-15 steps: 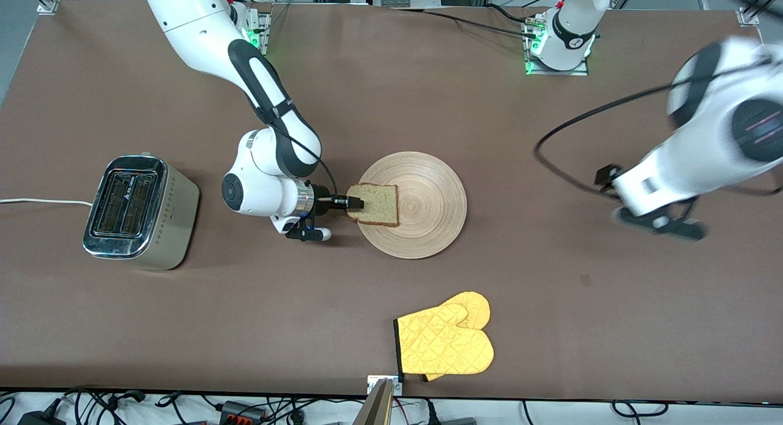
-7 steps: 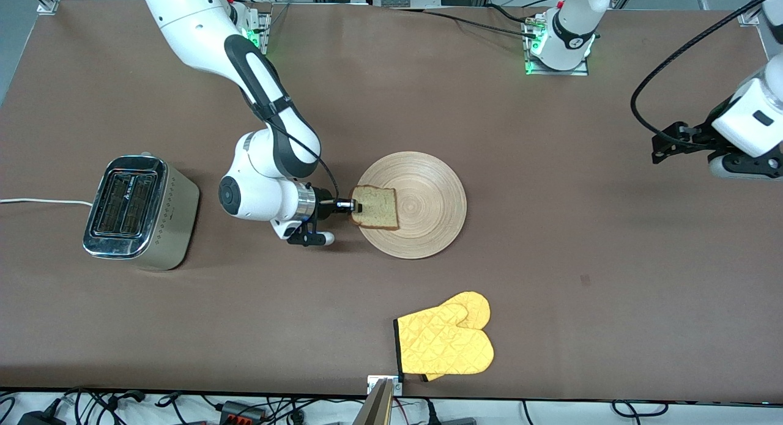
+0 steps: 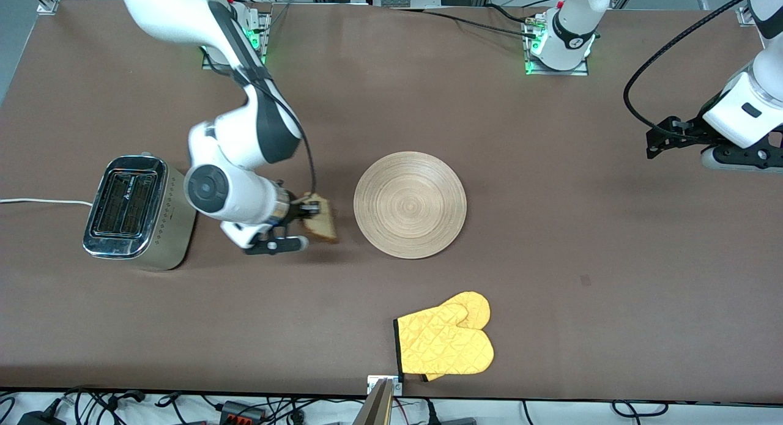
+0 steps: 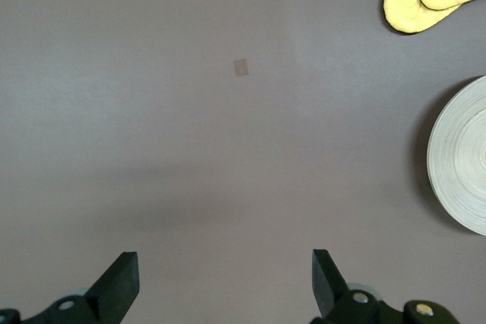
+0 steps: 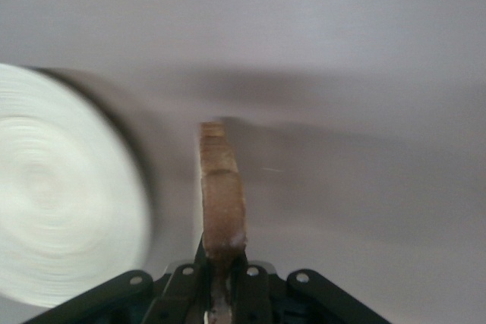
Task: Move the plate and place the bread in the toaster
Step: 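Carry the bread over the toaster slot with the right gripper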
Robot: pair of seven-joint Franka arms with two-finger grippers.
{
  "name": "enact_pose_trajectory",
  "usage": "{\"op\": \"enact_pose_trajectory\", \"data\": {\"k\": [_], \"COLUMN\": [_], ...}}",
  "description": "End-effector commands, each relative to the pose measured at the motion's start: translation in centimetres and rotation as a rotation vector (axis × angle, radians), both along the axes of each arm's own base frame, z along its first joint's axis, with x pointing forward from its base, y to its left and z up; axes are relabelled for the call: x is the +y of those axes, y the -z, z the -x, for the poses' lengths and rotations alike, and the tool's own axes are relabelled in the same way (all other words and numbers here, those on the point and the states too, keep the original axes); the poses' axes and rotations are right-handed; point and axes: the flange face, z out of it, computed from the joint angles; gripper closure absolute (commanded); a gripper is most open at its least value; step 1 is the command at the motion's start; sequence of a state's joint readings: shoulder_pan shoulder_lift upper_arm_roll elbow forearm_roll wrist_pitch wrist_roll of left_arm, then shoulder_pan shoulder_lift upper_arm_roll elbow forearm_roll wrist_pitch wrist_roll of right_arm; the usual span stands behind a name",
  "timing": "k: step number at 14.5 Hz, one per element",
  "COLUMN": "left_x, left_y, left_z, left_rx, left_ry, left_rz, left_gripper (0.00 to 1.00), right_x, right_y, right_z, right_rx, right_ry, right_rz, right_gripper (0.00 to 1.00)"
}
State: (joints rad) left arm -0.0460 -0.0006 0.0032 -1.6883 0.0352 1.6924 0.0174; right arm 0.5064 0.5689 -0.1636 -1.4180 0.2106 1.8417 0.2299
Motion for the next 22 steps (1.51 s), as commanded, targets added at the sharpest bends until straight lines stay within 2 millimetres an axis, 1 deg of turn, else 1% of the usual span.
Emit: {"op": "enact_pose_trajectory", "data": {"k": [1,3,4,5,6,7,9,10,11,14,15,16,17,19,21,22], "left_x": [-0.4,-0.4,-0.4,-0.4,-0.5,-0.6,-0.5,-0.7,-0.9,-1.8,-1.8,-1.6,-1.4,-1.1,-0.9,-0.9], "left_y": [-1.1,-1.1,-1.2,-1.1,-1.1,-1.1,-1.3,-1.4,-1.5,-1.5,-1.8,-1.9,-1.9,-1.9,-1.7,-1.7], "left_z": [0.7,0.7,0.8,0.8,0.7,0.7,0.7,0.7,0.7,0.7,0.6,0.6,0.6,0.6,0.8,0.8], "left_rx": [-0.013,-0.010,-0.010,-0.007,-0.009,-0.009,-0.012,-0.014,-0.015,-0.018,-0.023,-0.026,-0.024,-0.021,-0.003,-0.003], "left_ry": [-0.001,0.001,0.002,0.002,0.004,0.005,0.002,0.005,0.010,0.025,0.025,0.022,0.019,0.013,0.009,0.009], "left_rz": [-0.008,-0.013,-0.013,-0.015,-0.016,-0.016,-0.016,-0.016,-0.016,-0.016,-0.016,-0.015,-0.016,-0.016,-0.017,-0.017], "left_gripper": [0.00,0.00,0.00,0.00,0.00,0.00,0.00,0.00,0.00,0.00,0.00,0.00,0.00,0.00,0.00,0.00], "right_x": [-7.2,-15.1,-18.3,-20.3,-22.3,-23.4,-23.5,-23.8,-24.5,-25.3,-25.5,-25.7,-26.2,-26.6,-26.5,-26.4], "right_y": [-3.8,-7.0,-8.4,-9.0,-9.4,-10.8,-13.6,-13.9,-13.5,-12.2,-12.0,-11.1,-10.6,-10.0,-8.7,-8.6], "right_z": [0.1,0.1,0.2,0.3,0.4,0.3,0.4,0.4,0.2,-0.7,-0.8,-0.8,-0.9,-1.1,-1.3,-1.4], "right_rx": [0.068,0.118,0.121,0.123,0.126,0.116,0.113,0.114,0.116,0.089,0.090,0.100,0.094,0.093,0.105,0.095], "right_ry": [0.084,0.184,0.179,0.117,0.076,0.054,0.043,0.044,0.046,0.033,0.033,0.032,0.035,0.033,0.029,0.028], "right_rz": [0.110,0.152,0.152,0.176,0.236,0.293,0.367,0.410,0.433,0.429,0.425,0.426,0.425,0.426,0.420,0.412], "right_gripper": [1.00,1.00,1.00,1.00,1.00,1.00,1.00,1.00,1.00,1.00,1.00,1.00,1.00,1.00,1.00,1.00]}}
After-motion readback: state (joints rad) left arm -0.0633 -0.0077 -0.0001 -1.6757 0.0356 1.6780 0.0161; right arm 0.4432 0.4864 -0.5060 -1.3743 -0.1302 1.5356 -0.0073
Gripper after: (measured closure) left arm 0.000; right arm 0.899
